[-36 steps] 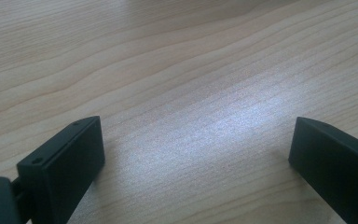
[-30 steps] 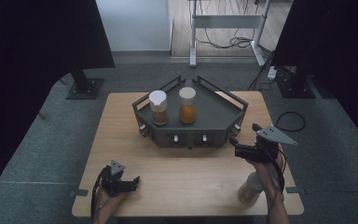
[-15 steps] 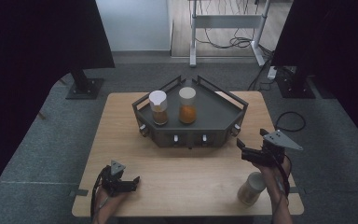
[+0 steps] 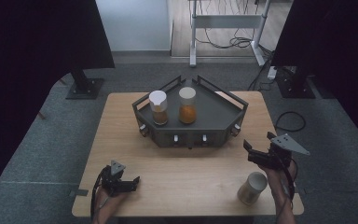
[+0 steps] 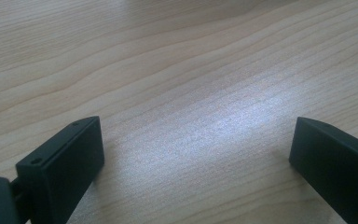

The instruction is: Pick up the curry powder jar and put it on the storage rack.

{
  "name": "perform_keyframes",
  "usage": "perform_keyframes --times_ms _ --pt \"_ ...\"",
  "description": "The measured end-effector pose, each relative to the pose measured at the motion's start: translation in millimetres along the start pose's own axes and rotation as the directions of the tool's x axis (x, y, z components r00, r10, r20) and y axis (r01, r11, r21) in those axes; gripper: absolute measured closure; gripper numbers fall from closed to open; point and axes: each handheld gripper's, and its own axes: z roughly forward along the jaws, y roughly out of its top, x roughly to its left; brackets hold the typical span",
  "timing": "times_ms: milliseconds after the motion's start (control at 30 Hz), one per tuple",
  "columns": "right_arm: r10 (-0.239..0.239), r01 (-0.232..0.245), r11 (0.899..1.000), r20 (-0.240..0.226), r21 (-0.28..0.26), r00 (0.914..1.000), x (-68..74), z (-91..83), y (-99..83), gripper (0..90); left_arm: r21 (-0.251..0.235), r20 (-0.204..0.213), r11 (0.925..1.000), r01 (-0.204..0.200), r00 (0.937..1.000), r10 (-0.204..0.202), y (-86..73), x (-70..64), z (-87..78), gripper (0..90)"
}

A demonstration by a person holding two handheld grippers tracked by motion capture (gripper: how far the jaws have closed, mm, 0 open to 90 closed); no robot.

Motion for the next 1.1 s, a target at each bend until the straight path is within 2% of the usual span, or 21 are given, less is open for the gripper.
perform_keyframes --times_ms 1100 --pt "0.081 -0.086 0.995 0.087 0.056 0.9929 -22.3 -7.1 -33.1 5.5 0.000 0.000 1.0000 0.001 1.0000 -0.001 -0.1 0.0 0.0 2.7"
